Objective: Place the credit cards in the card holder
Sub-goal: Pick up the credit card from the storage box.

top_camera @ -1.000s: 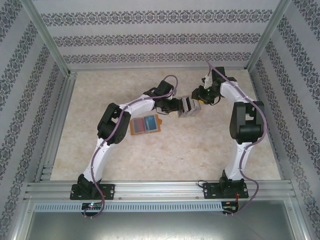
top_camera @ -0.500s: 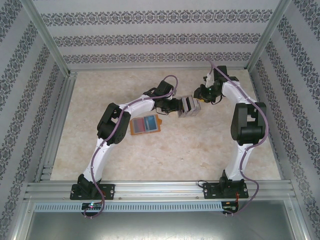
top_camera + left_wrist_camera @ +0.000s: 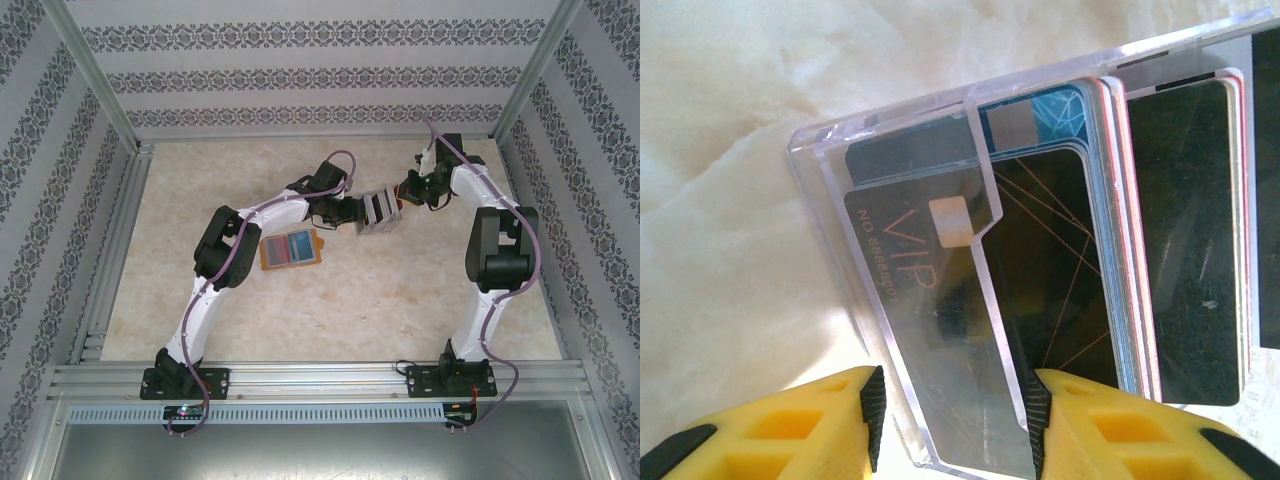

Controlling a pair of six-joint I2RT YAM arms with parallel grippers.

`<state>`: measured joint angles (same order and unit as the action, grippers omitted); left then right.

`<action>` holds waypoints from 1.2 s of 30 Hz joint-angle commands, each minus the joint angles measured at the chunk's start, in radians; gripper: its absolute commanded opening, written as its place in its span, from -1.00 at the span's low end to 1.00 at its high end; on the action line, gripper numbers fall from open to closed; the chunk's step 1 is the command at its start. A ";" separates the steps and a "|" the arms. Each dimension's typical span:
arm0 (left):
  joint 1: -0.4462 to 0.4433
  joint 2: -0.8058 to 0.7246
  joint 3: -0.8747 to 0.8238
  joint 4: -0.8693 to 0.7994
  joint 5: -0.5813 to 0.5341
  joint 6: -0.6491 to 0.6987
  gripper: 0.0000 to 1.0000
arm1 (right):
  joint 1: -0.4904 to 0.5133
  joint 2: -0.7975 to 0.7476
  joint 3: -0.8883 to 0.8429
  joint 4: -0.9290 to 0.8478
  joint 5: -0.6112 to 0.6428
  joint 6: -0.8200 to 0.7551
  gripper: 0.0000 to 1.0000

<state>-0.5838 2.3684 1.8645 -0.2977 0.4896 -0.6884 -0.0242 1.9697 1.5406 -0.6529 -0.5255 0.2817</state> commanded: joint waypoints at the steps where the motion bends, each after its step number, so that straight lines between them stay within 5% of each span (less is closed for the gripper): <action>1: -0.029 -0.014 -0.021 -0.015 -0.005 0.002 -0.11 | 0.000 -0.048 -0.014 0.014 -0.083 0.013 -0.74; 15: -0.030 -0.014 -0.019 -0.017 -0.006 0.003 -0.12 | -0.028 -0.058 -0.050 0.063 -0.148 0.051 -0.56; 23: -0.032 -0.012 -0.019 -0.017 -0.008 0.000 -0.12 | -0.032 -0.060 -0.060 0.075 -0.162 0.057 -0.74; 36: -0.033 -0.011 -0.011 -0.023 -0.006 0.005 -0.11 | -0.049 -0.099 -0.048 0.026 -0.091 0.012 -0.76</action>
<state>-0.5846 2.3684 1.8645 -0.2977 0.4885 -0.6884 -0.0700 1.9274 1.4872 -0.5953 -0.6262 0.3218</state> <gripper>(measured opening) 0.443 0.124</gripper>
